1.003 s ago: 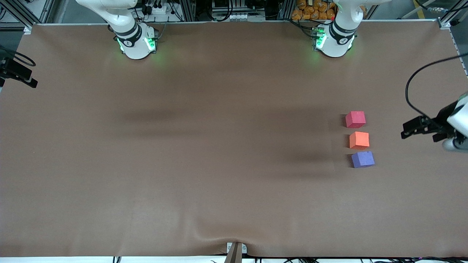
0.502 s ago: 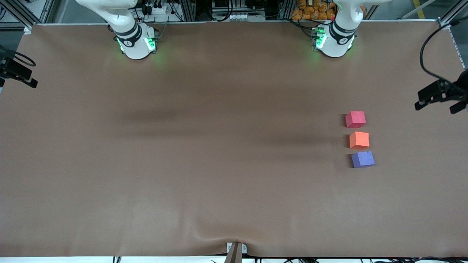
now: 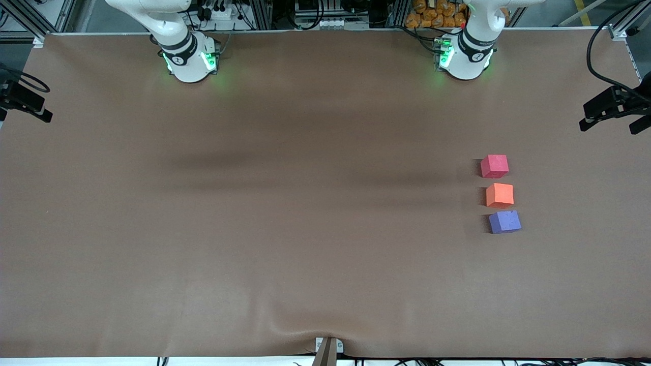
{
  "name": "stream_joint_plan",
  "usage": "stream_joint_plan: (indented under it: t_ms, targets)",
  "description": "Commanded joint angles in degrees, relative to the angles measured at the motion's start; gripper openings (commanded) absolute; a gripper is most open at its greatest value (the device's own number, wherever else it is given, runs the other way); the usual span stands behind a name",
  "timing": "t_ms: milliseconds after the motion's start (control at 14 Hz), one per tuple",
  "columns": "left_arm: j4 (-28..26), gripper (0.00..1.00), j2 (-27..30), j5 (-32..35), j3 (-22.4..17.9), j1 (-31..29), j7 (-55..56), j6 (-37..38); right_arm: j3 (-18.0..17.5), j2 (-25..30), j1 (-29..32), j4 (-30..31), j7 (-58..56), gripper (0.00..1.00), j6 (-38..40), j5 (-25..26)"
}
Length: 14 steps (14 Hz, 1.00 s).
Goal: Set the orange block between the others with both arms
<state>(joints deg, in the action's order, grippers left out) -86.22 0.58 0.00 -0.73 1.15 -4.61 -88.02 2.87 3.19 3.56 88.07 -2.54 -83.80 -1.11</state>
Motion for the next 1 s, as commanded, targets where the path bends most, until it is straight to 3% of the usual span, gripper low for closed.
stream_joint_plan:
  t_ms: [0, 932]
  targets:
    - [-0.9, 1.00, 0.7, 1.8, 0.0, 1.0, 0.4, -1.3, -0.4, -0.5, 0.4, -1.0, 0.4, 1.00, 0.3, -0.3]
    - [-1.2, 1.00, -0.3, 1.2, 0.2, 1.1, 4.3, -1.2, -0.4, -0.5, 0.3, -1.0, 0.4, 1.00, 0.3, -0.3]
